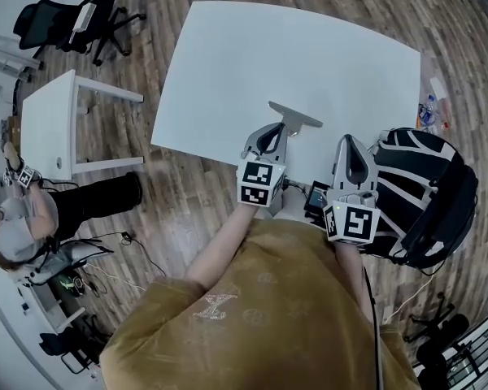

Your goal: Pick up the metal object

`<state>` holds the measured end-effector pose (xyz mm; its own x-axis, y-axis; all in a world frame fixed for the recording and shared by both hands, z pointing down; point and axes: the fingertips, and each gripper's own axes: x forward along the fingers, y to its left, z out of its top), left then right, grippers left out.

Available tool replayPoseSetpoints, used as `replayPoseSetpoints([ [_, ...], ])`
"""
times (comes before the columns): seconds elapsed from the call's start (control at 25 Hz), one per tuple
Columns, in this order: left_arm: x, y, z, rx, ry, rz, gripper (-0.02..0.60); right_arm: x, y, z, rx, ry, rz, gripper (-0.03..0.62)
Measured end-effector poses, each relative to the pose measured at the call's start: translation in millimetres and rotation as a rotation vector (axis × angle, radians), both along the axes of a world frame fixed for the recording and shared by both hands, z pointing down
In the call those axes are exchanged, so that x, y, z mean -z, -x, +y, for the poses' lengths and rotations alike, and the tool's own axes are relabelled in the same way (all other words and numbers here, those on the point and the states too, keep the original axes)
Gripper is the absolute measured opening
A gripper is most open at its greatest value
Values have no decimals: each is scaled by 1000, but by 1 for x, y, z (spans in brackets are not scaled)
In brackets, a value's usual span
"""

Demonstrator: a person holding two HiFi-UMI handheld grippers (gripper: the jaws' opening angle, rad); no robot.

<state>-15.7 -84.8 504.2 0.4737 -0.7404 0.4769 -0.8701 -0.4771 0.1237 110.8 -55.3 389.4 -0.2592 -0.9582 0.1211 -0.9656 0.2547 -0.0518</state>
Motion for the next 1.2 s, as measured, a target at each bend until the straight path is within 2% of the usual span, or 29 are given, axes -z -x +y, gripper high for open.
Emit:
replayPoseSetpoints([
  [0.16, -25, -3, -1, -22, 61, -9, 6, -12, 2, -4, -9, 32, 12, 0],
  [0.64, -65, 5, 6, 11, 206, 56, 8, -74, 13, -4, -7, 177, 50, 0],
  [0.88, -86, 1, 8, 8, 251, 80, 8, -106, 16, -2, 13, 247, 45, 0],
  [1.0, -95, -2, 7, 19, 299, 125, 8, -111, 18, 0, 26, 259, 49, 0],
  [1.08, -100, -4, 9, 41, 346, 186, 15, -114, 18, 1, 31, 269, 51, 0],
  [1.2, -110, -5, 10, 74, 427, 276, 60, -114, 18, -1, 35, 271, 51, 0],
])
